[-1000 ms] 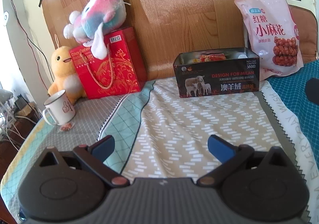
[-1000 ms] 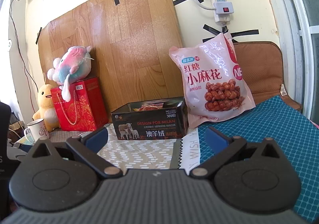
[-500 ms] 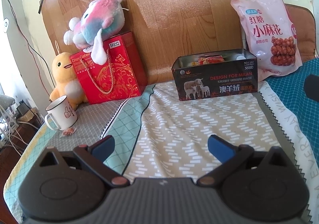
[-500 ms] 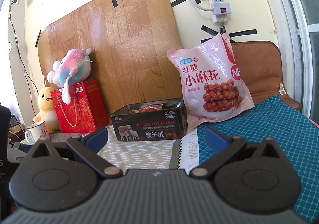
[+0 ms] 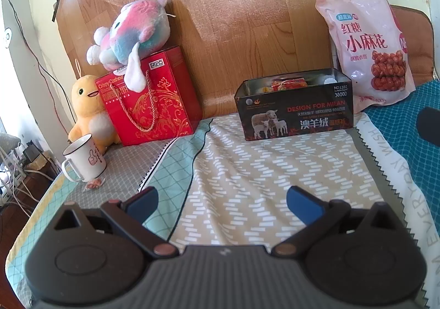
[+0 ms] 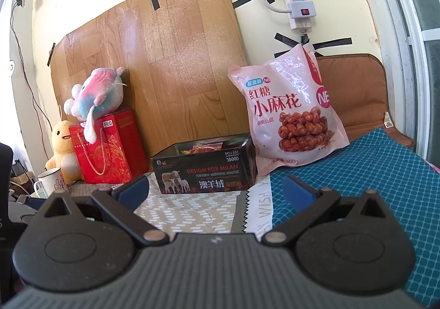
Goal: Organize snacks
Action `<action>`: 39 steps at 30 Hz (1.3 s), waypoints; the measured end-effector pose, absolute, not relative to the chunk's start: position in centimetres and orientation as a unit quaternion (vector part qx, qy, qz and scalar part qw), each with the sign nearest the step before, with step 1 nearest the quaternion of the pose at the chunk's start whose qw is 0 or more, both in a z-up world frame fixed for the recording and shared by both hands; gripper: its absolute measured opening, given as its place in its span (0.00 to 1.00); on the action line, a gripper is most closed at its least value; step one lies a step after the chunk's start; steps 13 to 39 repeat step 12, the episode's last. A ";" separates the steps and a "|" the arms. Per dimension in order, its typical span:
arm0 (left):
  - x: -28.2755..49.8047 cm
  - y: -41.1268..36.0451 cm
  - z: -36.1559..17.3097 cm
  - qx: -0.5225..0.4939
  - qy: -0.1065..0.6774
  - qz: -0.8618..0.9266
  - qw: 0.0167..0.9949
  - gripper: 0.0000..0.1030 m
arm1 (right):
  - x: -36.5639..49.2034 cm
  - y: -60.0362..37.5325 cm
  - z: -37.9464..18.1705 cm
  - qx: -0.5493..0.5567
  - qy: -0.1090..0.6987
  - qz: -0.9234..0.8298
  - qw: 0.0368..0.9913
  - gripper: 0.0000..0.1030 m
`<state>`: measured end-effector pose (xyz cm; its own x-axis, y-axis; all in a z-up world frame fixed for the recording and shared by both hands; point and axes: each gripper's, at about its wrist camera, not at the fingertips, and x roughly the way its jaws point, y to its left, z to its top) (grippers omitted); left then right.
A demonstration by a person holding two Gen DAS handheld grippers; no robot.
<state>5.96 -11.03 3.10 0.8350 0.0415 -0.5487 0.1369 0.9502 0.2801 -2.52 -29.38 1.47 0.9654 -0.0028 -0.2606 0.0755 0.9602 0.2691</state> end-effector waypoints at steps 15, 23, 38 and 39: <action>5.9 -11.3 3.0 0.151 0.288 -0.056 0.944 1.00 | -2.6 -29.3 1.2 0.138 0.130 -0.020 0.982 1.00; 5.9 -11.3 3.0 0.151 0.288 -0.056 0.944 1.00 | -2.6 -29.3 1.2 0.138 0.130 -0.020 0.982 1.00; 5.9 -11.3 3.0 0.151 0.288 -0.056 0.944 1.00 | -2.6 -29.3 1.2 0.138 0.130 -0.020 0.982 1.00; 5.9 -11.3 3.0 0.151 0.288 -0.056 0.944 1.00 | -2.6 -29.3 1.2 0.138 0.130 -0.020 0.982 1.00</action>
